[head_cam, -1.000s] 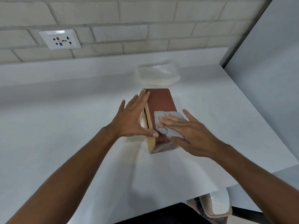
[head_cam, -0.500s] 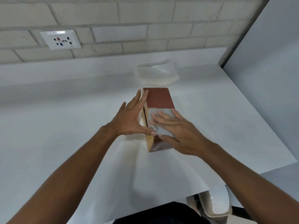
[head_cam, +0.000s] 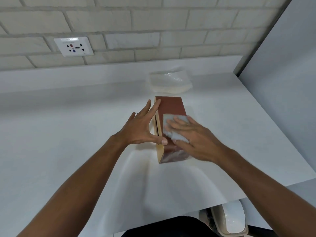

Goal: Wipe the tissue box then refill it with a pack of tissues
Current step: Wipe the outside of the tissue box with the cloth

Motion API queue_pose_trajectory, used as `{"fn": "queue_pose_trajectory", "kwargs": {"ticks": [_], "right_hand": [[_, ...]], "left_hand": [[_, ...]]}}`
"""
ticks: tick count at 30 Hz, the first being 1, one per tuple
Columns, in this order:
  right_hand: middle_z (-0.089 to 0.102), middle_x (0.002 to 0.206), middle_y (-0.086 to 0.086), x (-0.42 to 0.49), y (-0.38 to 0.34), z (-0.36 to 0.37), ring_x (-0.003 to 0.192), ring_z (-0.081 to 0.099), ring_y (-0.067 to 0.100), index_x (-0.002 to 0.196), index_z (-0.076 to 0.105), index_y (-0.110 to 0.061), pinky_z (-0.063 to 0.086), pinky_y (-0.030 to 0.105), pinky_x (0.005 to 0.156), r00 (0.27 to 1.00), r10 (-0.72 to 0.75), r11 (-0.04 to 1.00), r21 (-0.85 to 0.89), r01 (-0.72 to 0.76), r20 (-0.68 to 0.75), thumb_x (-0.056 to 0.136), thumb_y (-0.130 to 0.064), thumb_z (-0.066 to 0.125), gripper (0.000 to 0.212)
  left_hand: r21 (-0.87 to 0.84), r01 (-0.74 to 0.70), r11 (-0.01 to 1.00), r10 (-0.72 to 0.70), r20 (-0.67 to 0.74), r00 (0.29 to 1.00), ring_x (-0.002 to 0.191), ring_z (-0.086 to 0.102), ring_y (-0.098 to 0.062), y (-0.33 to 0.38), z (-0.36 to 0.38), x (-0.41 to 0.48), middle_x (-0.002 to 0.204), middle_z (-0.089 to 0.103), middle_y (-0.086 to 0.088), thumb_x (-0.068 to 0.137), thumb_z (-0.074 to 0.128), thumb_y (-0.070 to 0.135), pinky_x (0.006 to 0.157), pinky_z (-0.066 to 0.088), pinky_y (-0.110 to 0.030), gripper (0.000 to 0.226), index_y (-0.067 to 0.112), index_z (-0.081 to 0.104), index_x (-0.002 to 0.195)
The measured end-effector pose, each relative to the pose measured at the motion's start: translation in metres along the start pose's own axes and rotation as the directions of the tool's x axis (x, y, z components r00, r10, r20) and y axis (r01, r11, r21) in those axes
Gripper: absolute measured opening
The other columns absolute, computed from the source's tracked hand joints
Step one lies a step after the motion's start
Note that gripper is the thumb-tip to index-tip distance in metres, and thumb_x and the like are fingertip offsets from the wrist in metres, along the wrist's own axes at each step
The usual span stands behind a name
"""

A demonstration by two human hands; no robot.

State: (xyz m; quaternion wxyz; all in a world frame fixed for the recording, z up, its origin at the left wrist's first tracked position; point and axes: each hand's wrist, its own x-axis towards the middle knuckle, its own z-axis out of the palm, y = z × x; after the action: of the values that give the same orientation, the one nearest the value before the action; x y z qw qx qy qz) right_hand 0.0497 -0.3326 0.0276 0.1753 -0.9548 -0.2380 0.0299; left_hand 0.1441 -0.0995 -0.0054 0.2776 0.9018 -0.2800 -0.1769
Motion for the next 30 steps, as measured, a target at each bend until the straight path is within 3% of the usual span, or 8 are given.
{"fn": "queue_pose_trajectory", "kwargs": {"ticks": [2, 6, 10, 15, 20, 25, 28, 30], "right_hand": [[0.028, 0.158, -0.011, -0.014, 0.002, 0.008, 0.148, 0.014, 0.002, 0.151, 0.032, -0.026, 0.008, 0.038, 0.123, 0.995, -0.103, 0.994, -0.028, 0.103, 0.001, 0.101, -0.047, 0.027, 0.055], [0.028, 0.156, -0.011, -0.019, 0.014, 0.002, 0.148, 0.017, 0.004, 0.150, 0.033, -0.030, 0.015, 0.047, 0.121, 0.992, 0.069, 0.998, 0.000, -0.070, -0.106, 0.101, -0.050, 0.026, 0.053], [0.033, 0.157, -0.003, -0.034, -0.010, 0.025, 0.148, 0.024, 0.014, 0.148, 0.041, -0.022, 0.018, 0.045, 0.121, 0.970, -0.219, 0.972, -0.109, 0.208, -0.102, 0.102, -0.043, 0.039, 0.051], [0.040, 0.154, -0.003, -0.036, 0.010, 0.017, 0.146, 0.030, 0.012, 0.146, 0.045, -0.022, 0.031, 0.053, 0.114, 0.960, -0.031, 0.999, -0.030, 0.023, -0.280, 0.099, -0.037, 0.045, 0.049], [0.039, 0.154, -0.001, -0.043, -0.013, 0.033, 0.146, 0.030, 0.016, 0.144, 0.048, -0.018, 0.026, 0.047, 0.119, 0.943, -0.261, 0.963, -0.126, 0.239, -0.206, 0.097, -0.032, 0.052, 0.049], [0.048, 0.148, 0.003, -0.049, 0.005, 0.033, 0.143, 0.038, 0.019, 0.139, 0.054, -0.013, 0.035, 0.057, 0.111, 0.900, -0.024, 0.998, 0.040, 0.046, -0.436, 0.099, -0.031, 0.048, 0.043], [0.043, 0.152, 0.004, -0.052, -0.008, 0.043, 0.145, 0.033, 0.022, 0.142, 0.050, -0.012, 0.028, 0.054, 0.117, 0.926, -0.198, 0.980, -0.071, 0.185, -0.322, 0.097, -0.031, 0.050, 0.049], [0.043, 0.152, 0.004, -0.053, -0.001, 0.042, 0.144, 0.035, 0.021, 0.142, 0.049, -0.012, 0.027, 0.053, 0.117, 0.925, -0.229, 0.973, -0.067, 0.219, -0.303, 0.096, -0.029, 0.051, 0.049]], "left_hand": [[-0.015, 0.008, 1.000, -0.008, -0.008, 1.000, 0.162, 0.003, -0.022, 0.000, 0.000, -0.002, 0.174, -0.014, -0.001, 0.059, 0.050, 0.100, 0.128, 0.003, -0.058, 0.121, 0.064, -0.022, 0.149], [-0.058, 0.054, 0.997, -0.058, -0.071, 0.996, 0.162, 0.003, -0.023, 0.007, 0.007, -0.003, 0.175, -0.008, -0.002, 0.077, 0.020, 0.095, 0.128, 0.002, -0.059, 0.087, 0.065, -0.014, 0.152], [-0.085, 0.054, 0.995, -0.063, -0.112, 0.992, 0.162, 0.000, -0.020, 0.005, 0.018, 0.002, 0.175, -0.001, -0.001, 0.083, 0.023, 0.091, 0.126, 0.004, -0.063, 0.081, 0.067, -0.013, 0.152], [-0.109, 0.053, 0.993, -0.066, -0.120, 0.991, 0.162, -0.002, -0.018, 0.003, 0.020, 0.002, 0.175, 0.003, 0.001, 0.084, 0.025, 0.091, 0.126, 0.003, -0.062, 0.079, 0.069, -0.010, 0.151], [-0.087, 0.046, 0.995, -0.058, -0.143, 0.988, 0.162, 0.002, -0.019, 0.001, 0.020, 0.004, 0.175, 0.008, 0.003, 0.080, 0.021, 0.097, 0.126, 0.006, -0.064, 0.082, 0.069, -0.007, 0.151], [-0.110, 0.037, 0.993, -0.053, -0.151, 0.987, 0.162, 0.002, -0.018, 0.002, 0.021, 0.004, 0.175, 0.010, 0.005, 0.082, 0.024, 0.095, 0.126, 0.006, -0.063, 0.080, 0.068, -0.005, 0.152], [-0.112, 0.025, 0.993, -0.042, -0.161, 0.986, 0.162, 0.002, -0.015, 0.001, 0.022, 0.004, 0.175, 0.012, 0.005, 0.084, 0.024, 0.094, 0.125, 0.008, -0.063, 0.078, 0.068, -0.004, 0.152], [-0.109, 0.019, 0.994, -0.036, -0.160, 0.986, 0.162, 0.002, -0.014, 0.001, 0.021, 0.004, 0.174, 0.013, 0.005, 0.084, 0.025, 0.093, 0.125, 0.009, -0.063, 0.078, 0.068, -0.003, 0.153]]}}
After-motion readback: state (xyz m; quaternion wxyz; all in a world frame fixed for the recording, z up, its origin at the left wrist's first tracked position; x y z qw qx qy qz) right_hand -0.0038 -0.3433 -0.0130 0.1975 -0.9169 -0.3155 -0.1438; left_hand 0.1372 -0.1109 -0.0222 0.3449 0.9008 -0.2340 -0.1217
